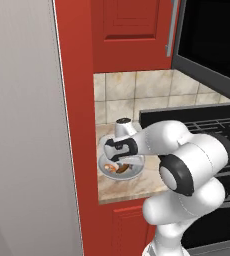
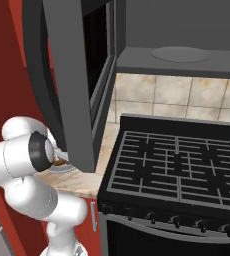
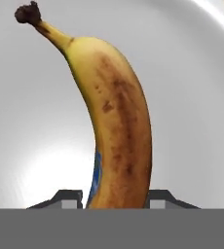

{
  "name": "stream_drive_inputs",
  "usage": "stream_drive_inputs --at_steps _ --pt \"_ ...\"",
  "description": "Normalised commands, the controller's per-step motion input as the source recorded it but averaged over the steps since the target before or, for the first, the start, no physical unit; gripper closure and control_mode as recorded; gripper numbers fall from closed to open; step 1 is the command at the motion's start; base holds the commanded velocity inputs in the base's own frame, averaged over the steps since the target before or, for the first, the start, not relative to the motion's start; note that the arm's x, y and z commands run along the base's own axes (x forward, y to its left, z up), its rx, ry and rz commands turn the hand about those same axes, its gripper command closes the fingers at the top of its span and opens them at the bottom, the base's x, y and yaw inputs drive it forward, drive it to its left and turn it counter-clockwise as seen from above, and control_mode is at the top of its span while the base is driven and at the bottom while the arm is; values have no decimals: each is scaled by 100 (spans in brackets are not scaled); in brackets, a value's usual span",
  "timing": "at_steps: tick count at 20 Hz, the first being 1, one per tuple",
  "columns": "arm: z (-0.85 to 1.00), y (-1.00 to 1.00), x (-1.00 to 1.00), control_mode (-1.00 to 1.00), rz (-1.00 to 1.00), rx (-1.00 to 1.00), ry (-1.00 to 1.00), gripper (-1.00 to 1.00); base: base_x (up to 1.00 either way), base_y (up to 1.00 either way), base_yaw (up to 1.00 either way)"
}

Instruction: Remove the banana from the bowl and place it on the small plate. Then place the bowl with only the shrimp in the microwave, close the door, and press the start button to microwave the shrimp.

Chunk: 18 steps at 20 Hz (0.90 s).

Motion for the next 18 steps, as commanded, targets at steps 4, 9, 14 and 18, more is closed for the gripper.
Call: stream_drive_inputs --at_steps 4,9,14,18 --pt "68 -14 -24 -100 0 0 -12 100 0 0 0" --pt "91 -12 -25 -100 0 0 -15 100 0 0 0" --pt "57 -11 2 -100 0 0 -8 100 0 0 0" --pt "18 0 43 -100 0 1 0 100 0 0 0"
